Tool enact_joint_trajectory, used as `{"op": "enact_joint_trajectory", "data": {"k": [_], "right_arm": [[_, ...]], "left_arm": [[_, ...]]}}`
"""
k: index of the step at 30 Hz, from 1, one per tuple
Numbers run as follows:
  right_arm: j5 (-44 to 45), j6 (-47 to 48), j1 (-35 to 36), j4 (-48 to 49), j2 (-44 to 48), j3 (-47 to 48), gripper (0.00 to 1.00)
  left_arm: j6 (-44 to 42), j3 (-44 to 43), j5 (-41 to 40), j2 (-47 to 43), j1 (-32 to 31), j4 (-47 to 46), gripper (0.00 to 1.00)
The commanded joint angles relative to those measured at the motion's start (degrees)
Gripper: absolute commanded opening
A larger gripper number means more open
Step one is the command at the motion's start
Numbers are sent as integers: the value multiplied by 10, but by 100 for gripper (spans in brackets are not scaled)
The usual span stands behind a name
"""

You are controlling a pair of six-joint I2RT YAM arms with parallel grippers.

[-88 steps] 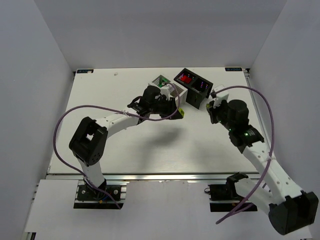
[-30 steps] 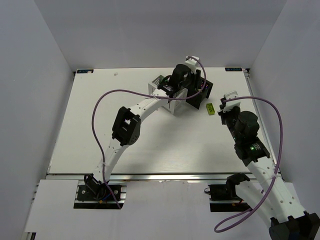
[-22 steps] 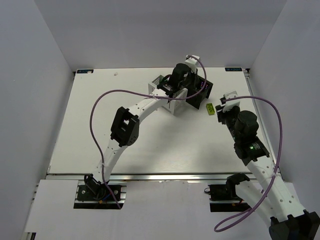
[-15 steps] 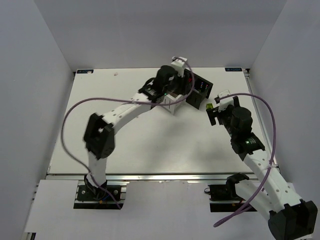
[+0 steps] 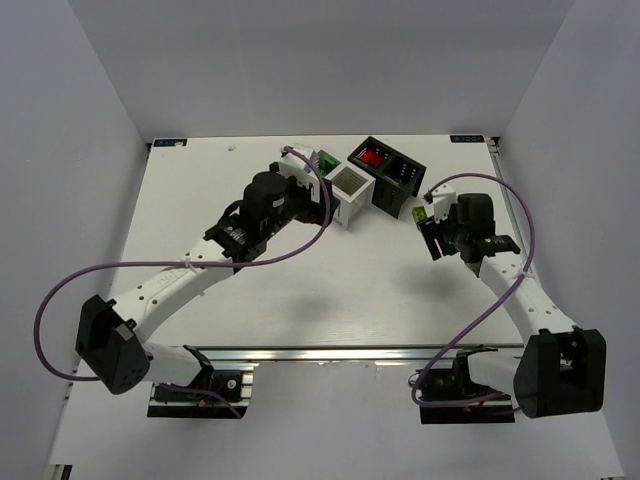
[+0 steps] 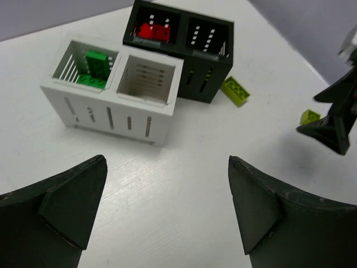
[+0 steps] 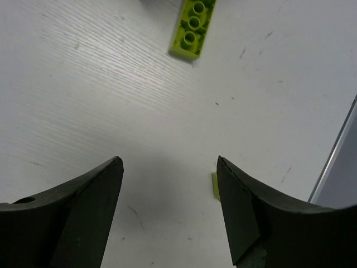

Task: Sort the legos into containers by color

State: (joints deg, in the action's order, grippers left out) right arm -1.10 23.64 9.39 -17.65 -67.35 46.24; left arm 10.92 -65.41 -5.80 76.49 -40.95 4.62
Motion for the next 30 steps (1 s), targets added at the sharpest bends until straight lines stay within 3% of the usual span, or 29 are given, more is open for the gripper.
{"op": "enact_joint_trajectory", "data": {"k": [1, 5, 8, 13, 25, 30], "right_arm": [[5, 17, -28, -14, 1, -3, 74], [58, 1, -46, -8, -33, -10, 88], [80, -3, -50, -1, -63, -11, 89], [57, 39, -61, -34, -103, -9, 89], [131, 81, -88, 17, -161, -20, 89], [142, 78, -104, 17, -190, -8, 82]], "left_arm": [[-14, -22, -3, -16, 14, 37, 98], [-1, -14, 15, -55, 53, 26, 98], [22, 1, 37, -69, 86, 4, 98], [28, 9, 48, -62, 104, -9, 98], [38, 12, 90, -55, 119, -18, 98], [38, 13, 95, -48, 120, -19, 98]]}}
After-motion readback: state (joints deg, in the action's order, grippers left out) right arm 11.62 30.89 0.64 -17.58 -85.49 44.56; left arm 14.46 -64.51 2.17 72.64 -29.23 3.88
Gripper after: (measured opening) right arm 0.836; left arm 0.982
